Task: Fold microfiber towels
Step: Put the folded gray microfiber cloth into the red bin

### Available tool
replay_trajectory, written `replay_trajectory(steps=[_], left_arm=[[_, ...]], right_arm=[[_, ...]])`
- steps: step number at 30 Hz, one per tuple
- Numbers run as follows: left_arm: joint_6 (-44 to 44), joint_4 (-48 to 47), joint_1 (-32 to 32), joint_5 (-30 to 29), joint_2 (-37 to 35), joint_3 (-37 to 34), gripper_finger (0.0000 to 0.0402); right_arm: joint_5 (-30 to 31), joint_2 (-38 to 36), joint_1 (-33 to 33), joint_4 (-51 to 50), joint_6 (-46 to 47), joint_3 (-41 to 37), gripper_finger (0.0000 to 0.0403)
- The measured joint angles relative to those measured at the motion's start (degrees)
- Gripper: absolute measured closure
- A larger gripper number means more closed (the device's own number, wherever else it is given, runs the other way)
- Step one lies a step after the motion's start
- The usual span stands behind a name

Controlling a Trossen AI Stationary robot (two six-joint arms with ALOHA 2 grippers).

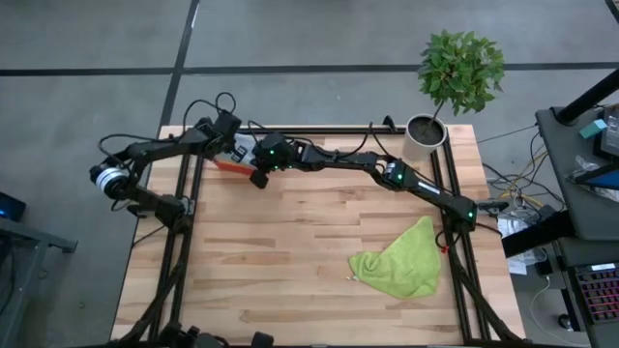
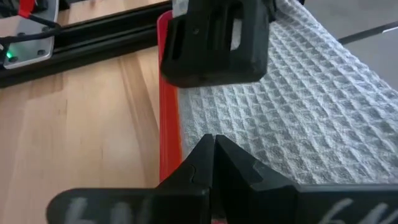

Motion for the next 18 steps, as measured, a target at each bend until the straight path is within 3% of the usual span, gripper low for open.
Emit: replay_trajectory(steps=[12,18], left_arm=[[5.0,0.0,0.7,0.0,-9.5,1.1,0.0373],[5.0,0.1,2.7,0.0,-9.7,0.8,0.0373]], right_arm=[[0.3,-3.8,-0.5,-0.2,-2.2,0.0,0.0394],[0.7,-4.7,-3.1,0.1,-3.5,0.0,0.0394]])
